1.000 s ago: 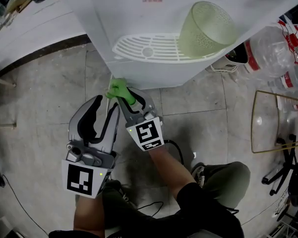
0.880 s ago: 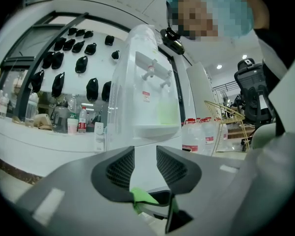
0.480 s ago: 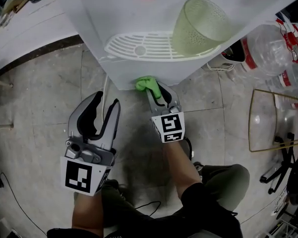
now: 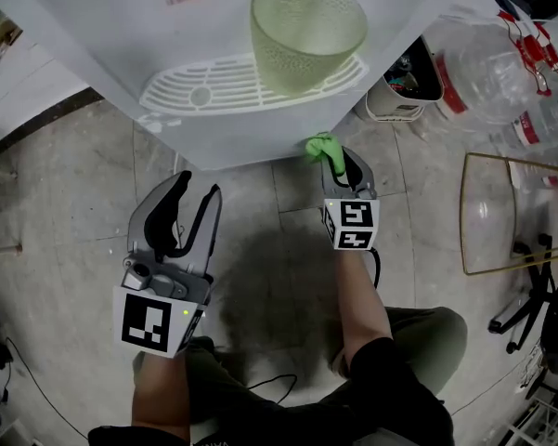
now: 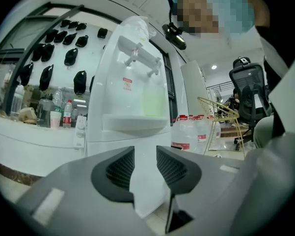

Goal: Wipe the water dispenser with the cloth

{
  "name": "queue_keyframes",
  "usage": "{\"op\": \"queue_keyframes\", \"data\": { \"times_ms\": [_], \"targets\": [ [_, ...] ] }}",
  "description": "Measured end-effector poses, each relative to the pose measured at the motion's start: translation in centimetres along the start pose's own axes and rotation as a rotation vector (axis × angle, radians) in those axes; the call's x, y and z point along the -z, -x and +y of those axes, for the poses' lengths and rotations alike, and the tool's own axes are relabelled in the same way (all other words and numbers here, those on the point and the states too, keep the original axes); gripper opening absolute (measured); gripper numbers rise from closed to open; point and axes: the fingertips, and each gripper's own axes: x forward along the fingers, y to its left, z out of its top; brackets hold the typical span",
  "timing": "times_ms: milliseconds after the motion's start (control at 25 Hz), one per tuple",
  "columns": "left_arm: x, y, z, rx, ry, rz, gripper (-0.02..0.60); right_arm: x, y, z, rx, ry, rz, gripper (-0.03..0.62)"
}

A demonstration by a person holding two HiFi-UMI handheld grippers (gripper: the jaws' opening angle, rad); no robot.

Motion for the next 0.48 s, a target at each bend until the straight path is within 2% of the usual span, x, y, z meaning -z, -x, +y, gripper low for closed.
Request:
{"op": "queue_keyframes", "data": {
  "times_ms": [120,200,360,480],
  "targets": [
    [-0.1,-0.1,-0.2,0.004,0.007,-0.003,0.112,0.8,0.6,-2.4,0.075,-0.053,0.016,0.109],
    [-0.3,0.0,0.0,-0.002,0.012,-0.010,0.112,1.3,1.0,-2.4,0.084,-0.072,0.023,0.109],
    [-1.7,0.7,1.1,-0.031,0.073,-0.071,0.112,2.6,2.1,1.5,0.033,-0.102,0.030,0.109],
    [-2.5,1.6,1.8,-0.047,0.057,-0.092,0.112,3.6,3.0,6.6,-0.049,-0.128,0.037,0.109]
  ]
}}
